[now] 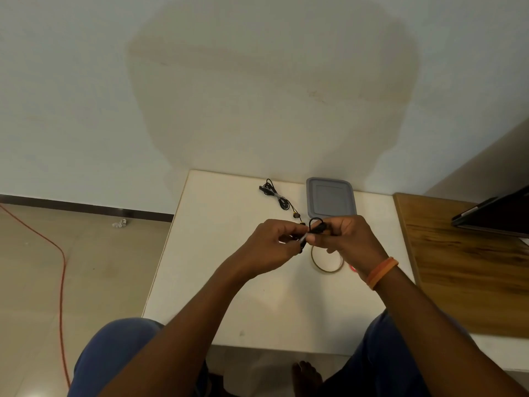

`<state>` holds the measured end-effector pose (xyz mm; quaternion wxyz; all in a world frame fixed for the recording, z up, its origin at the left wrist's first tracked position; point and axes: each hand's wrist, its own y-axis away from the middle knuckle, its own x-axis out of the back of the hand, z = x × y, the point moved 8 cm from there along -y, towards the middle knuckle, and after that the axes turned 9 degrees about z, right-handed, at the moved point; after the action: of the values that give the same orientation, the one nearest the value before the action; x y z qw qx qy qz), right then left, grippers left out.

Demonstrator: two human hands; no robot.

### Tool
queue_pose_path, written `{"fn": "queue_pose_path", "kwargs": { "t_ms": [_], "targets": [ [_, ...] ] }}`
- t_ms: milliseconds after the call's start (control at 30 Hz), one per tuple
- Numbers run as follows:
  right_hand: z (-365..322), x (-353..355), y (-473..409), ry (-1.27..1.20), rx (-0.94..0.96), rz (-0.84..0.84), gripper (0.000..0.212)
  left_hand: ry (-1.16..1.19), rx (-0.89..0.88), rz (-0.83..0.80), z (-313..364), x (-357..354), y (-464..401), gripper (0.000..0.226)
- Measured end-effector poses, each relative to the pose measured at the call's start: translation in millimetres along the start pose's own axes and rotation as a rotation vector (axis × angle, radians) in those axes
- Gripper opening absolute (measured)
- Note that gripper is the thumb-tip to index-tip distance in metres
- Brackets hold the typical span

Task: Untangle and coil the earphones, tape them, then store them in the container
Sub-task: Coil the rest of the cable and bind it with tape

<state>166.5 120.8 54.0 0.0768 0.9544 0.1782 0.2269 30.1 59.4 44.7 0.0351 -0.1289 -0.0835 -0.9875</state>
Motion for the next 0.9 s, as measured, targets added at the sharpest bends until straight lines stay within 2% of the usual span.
{"fn": "queue_pose_path", "kwargs": {
  "t_ms": [167,367,433,467,567,700,900],
  "targets": [
    [-9.3,-1.0,0.8,0.035,0.074,0.064,0.022,-0.015,-0.024,-0.001,-3.5,1.4,-1.0,0.044],
    [-13.1,-1.0,1.8,0.175,0.191,0.159,0.026,-0.001,-0.014,0.096,-9.3,-0.4,-3.7,0.016],
    [-11.7,3.5,-0.5,0.196,0.175,0.183,0.024,0.101,0.02,0.074,-11.9,-3.0,-3.8,0.012],
    [-10.7,4.2,-1.6,0.132,0.155,0.165,0.02,0.188,0.04,0.045,-11.4,-3.6,-3.0,0.011],
    [-9.3,3.9,-1.0,-0.115,0.101,0.088,0.037,0.468,0.132,-0.071,-7.2,-5.6,0.1,0.017],
    [-10.6,5.0,-2.5,-0.241,0.094,0.132,0.05,0.775,0.296,-0.21,-5.7,-17.5,5.7,0.023],
    [-3.6,-3.2,1.1,-0.215,0.087,0.26,0.041,0.848,0.419,-0.143,-21.1,-18.3,2.0,0.024]
  ]
}}
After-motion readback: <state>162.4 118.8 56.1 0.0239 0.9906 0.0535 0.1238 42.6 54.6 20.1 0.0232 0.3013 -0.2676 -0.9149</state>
